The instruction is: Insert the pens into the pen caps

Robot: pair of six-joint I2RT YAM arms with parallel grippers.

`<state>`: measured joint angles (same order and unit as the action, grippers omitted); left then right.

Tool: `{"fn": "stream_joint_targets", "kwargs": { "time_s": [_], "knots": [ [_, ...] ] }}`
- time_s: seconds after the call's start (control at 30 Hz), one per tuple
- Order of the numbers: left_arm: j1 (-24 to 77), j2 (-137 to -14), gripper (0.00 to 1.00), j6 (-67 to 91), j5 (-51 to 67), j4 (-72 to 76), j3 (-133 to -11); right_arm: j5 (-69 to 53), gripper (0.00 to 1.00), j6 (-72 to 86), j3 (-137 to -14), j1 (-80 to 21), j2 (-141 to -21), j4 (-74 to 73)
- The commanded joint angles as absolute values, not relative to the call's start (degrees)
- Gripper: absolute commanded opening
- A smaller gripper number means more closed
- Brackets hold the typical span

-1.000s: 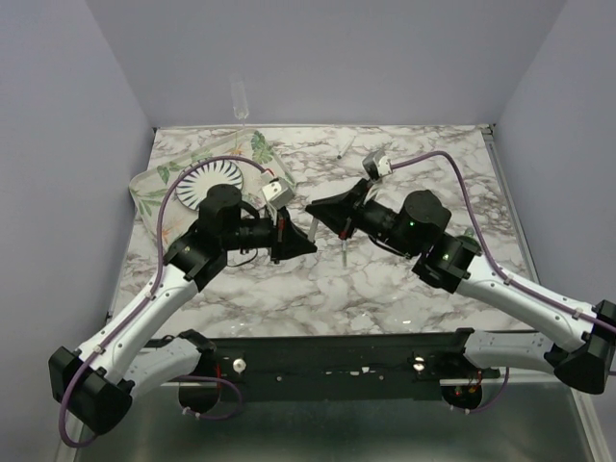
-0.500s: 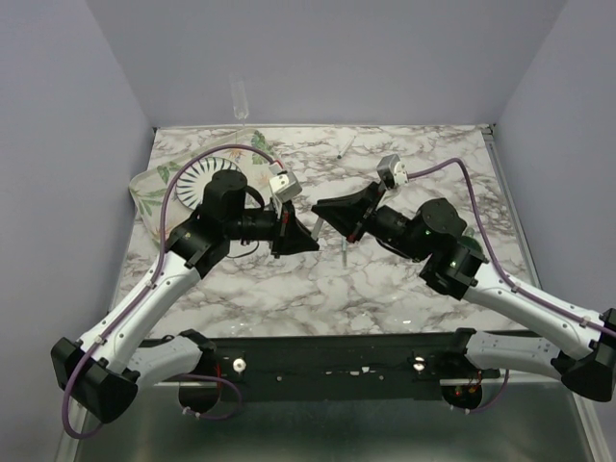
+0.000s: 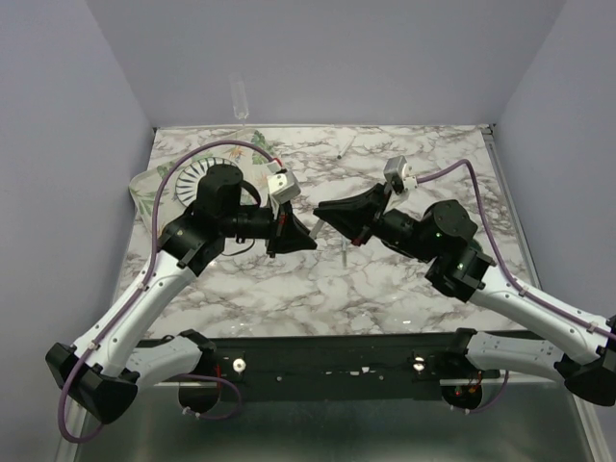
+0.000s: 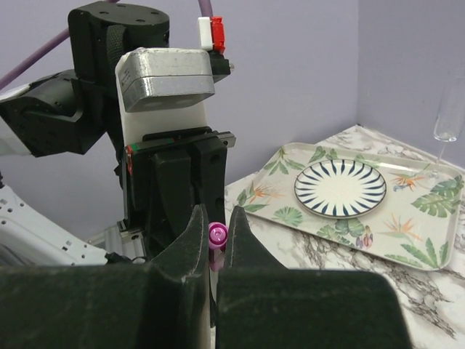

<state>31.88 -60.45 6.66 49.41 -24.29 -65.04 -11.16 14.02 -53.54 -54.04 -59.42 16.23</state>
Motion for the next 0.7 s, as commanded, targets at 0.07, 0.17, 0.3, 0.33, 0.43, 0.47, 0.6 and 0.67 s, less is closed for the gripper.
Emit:
{"fn": "stream_joint_targets", "kwargs": {
  "time_s": [0.07, 0.17, 0.3, 0.33, 0.43, 0.47, 0.6, 0.67],
  "knots": [
    [27.9, -59.7, 0.0, 8.8, 36.8, 1.8, -75.8, -37.5, 0.01, 18.5, -44.7, -59.5, -63.9, -17.3],
    [27.9, -59.6, 0.0, 9.0, 37.3, 0.8, -75.2, -33.5, 0.01, 18.7, -46.2, -59.5, -62.6, -17.7],
    [27.9, -57.0, 0.0, 9.2, 37.1, 2.1, -67.6, -26.1, 0.01, 21.4, -51.6, -59.4, -60.7, -18.0],
    [27.9, -56.7, 0.0, 9.7, 37.5, 1.9, -66.3, -23.1, 0.02, 22.9, -54.3, -59.4, -59.5, -18.5],
    [27.9, -54.8, 0.0, 10.7, 36.5, 1.4, -60.8, -10.7, 0.27, 26.4, -58.6, -59.4, -57.1, -17.4],
    [27.9, -53.7, 0.0, 11.1, 36.3, 1.5, -59.3, -5.7, 0.35, 27.0, -61.3, -59.3, -55.8, -16.8],
    [28.0, -51.9, 0.0, 14.5, 33.1, 2.6, -52.7, 5.3, 0.61, 27.9, -64.1, -59.4, -51.9, -14.9],
    [28.0, -52.1, 0.0, 16.9, 30.6, 1.9, -50.9, 9.7, 0.74, 28.3, -64.9, -59.4, -50.6, -17.1]
  ]
}}
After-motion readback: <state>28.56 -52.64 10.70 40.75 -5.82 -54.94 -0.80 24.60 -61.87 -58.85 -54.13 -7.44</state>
